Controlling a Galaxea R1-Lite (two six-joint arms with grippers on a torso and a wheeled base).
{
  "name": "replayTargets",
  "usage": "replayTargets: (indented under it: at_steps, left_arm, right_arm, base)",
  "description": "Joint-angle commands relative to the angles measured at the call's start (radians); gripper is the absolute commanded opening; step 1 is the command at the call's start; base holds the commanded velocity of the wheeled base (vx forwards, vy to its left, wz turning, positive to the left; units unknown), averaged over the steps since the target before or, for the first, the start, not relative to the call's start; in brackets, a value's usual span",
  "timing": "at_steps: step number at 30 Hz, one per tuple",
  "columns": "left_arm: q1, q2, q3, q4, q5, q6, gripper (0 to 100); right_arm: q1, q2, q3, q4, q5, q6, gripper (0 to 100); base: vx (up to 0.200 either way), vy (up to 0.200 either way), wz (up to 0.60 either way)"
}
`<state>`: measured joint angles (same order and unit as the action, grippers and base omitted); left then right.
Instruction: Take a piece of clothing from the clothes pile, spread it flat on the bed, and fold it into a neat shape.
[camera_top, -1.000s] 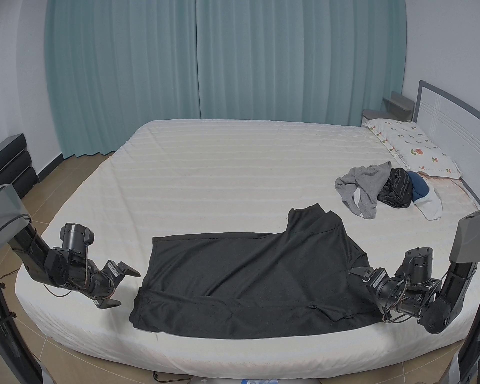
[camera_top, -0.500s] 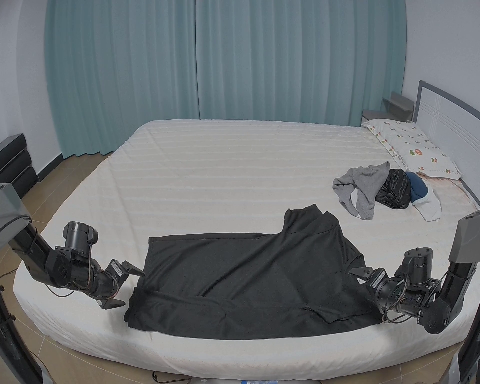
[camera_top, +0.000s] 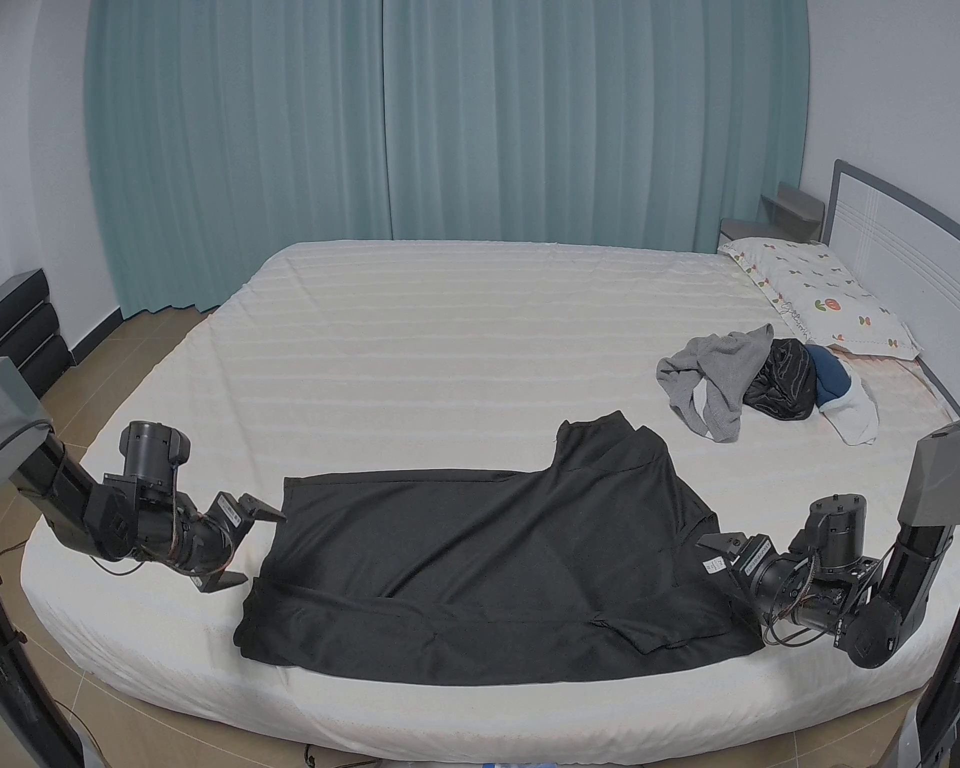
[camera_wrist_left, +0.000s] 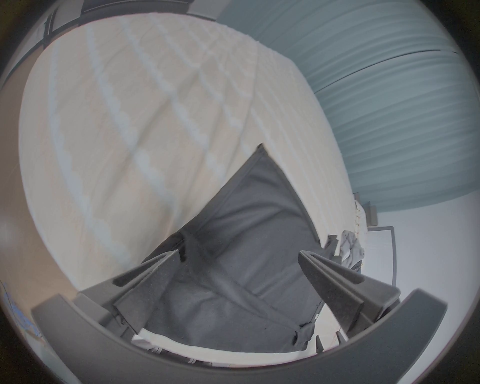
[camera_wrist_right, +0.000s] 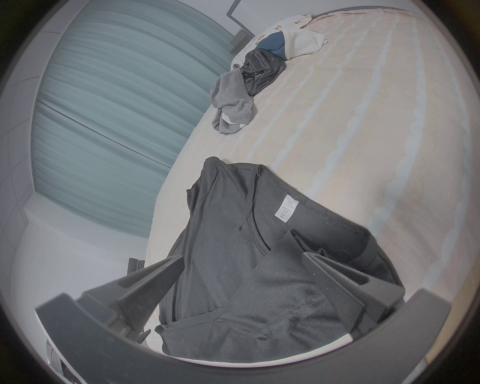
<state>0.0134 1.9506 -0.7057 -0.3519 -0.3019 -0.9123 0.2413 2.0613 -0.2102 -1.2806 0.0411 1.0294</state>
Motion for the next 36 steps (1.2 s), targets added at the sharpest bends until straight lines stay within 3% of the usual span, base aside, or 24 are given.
replayTargets:
  at_steps: [1, 10, 15, 21, 25, 36]
  left_arm:
    - [0.005, 0.001, -0.083, -0.010, 0.007, 0.004, 100]
    - [0.003, 0.255, -0.382, -0.021, 0.012, 0.020, 100]
    - [0.008, 0.415, -0.526, -0.076, 0.018, 0.148, 100]
    - [0.020, 0.514, -0.630, -0.134, 0.017, 0.205, 100]
    - [0.022, 0.545, -0.641, -0.167, 0.017, 0.262, 100]
    - [0.019, 0.541, -0.613, -0.200, 0.012, 0.283, 100]
  right_arm:
    - [0.007, 0.005, 0.005, -0.022, 0.002, 0.000, 100]
    - [0.024, 0.013, 0.012, -0.031, 0.017, 0.000, 100]
    - [0.024, 0.017, 0.012, -0.031, 0.023, 0.000, 100]
    - [0.026, 0.033, 0.009, -0.031, 0.023, 0.000, 100]
    - [0.026, 0.040, 0.005, -0.031, 0.023, 0.000, 100]
    - [0.024, 0.048, 0.000, -0.032, 0.022, -0.003, 100]
  base:
    - [0.000, 0.000, 0.00]
    - [0.000, 0.000, 0.00]
    - [0.000, 0.000, 0.00]
    - [0.000, 0.000, 0.00]
    - [0.000, 0.000, 0.00]
    - [0.000, 0.000, 0.00]
